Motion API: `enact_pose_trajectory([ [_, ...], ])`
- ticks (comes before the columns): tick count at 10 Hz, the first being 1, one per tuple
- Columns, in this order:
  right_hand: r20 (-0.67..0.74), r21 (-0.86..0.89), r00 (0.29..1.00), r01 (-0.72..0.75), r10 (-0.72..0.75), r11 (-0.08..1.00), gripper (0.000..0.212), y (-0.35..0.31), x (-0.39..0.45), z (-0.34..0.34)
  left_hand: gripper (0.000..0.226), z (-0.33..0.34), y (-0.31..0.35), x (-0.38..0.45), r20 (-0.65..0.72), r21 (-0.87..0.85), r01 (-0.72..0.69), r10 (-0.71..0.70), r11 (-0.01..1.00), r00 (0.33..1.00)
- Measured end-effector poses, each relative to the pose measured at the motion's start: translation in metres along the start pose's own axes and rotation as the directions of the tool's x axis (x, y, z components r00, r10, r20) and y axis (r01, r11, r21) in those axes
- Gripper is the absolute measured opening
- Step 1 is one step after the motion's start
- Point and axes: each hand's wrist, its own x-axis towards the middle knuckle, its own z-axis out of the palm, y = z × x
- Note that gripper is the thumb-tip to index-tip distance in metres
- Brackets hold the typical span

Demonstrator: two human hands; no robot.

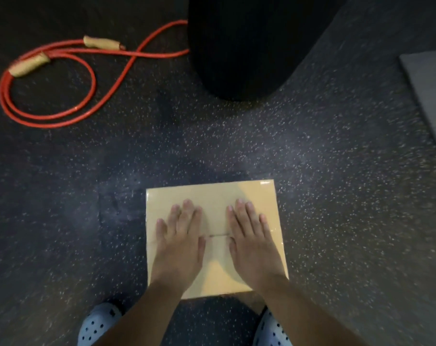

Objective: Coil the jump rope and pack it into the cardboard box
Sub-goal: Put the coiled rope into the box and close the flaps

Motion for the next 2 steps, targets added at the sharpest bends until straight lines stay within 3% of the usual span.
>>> enact_pose_trajectory([
  [1,0.086,0.008,0.996,-0.02,0.019,1.0,0.07,-0.003,0.001,-0.001,0.086,-0.008,-0.003,-0.005,0.148,0.012,-0.049,0.046,0.999,0.988],
  [2,0.044,0.08,0.999,-0.028,0.025,0.996,0.068,-0.01,0.009,-0.024,0.09,-0.029,-0.008,0.004,0.217,0.01,-0.093,0.089,0.996,0.972],
])
